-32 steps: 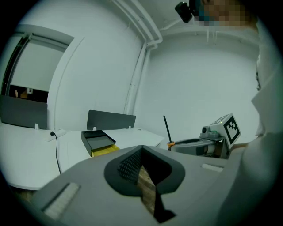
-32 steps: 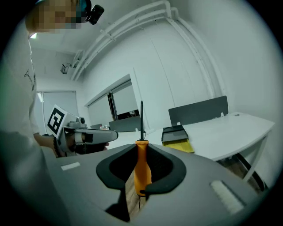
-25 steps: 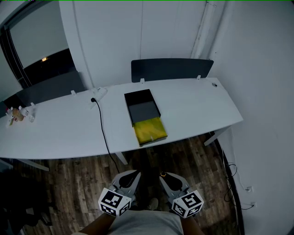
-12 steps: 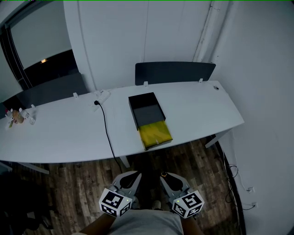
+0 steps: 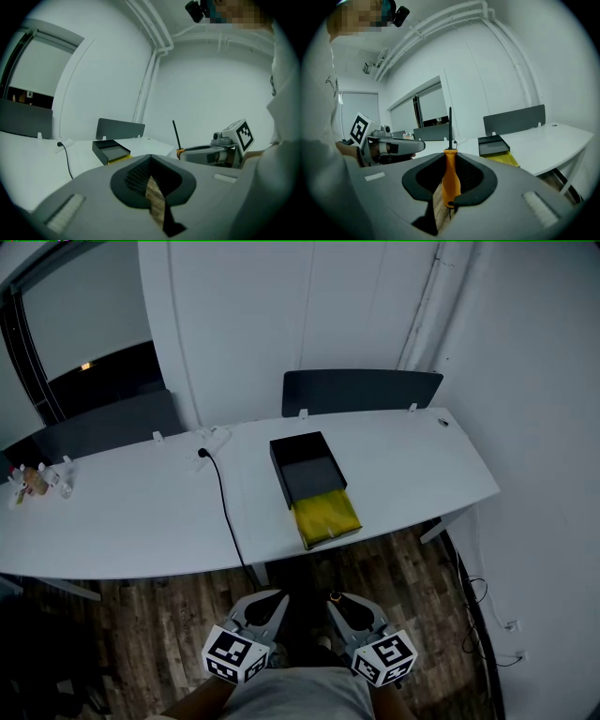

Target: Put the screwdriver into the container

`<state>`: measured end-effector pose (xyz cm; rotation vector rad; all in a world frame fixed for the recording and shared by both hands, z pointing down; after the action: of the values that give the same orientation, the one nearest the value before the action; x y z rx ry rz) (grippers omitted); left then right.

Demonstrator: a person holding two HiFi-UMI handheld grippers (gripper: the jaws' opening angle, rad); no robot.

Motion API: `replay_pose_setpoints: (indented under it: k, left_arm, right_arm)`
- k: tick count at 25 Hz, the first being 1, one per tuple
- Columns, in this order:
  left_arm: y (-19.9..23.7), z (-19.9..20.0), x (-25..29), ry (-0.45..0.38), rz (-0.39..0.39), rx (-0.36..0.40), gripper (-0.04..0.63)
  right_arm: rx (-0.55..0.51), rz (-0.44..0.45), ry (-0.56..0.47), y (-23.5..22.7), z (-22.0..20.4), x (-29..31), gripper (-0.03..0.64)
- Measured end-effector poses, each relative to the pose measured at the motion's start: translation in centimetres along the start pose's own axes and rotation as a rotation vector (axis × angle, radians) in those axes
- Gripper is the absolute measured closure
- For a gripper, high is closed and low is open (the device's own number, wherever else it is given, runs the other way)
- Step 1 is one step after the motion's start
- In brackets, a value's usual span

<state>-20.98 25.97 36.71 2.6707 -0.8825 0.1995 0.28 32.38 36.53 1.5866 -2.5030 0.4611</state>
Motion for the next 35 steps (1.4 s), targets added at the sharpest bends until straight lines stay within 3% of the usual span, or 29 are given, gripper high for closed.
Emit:
replay_pose_setpoints:
  k: [15, 35]
  left_arm:
    - [1.9, 0.6, 2.8, 0.003, 0.010, -0.004, 0.595]
    - [7.0, 6.2, 18.9, -0.023, 0.100, -0.021, 0.595]
  right_arm:
    - [0.019, 0.006, -0.002, -2.7, 0.2, 2.6, 0.532]
    - [-0.049, 0.125, 0.010, -18.1, 7.5, 12.5, 0.532]
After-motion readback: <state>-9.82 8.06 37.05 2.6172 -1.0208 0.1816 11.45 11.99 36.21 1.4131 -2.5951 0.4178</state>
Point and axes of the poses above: the fingertips, and each gripper's own axes: x forward along the fingers, y to its left, z out of its top, the point moved 10 cm from there along -x, backward along the fingers, and after that the axes turned 2 degrees about -x, right-handed, at the moved point
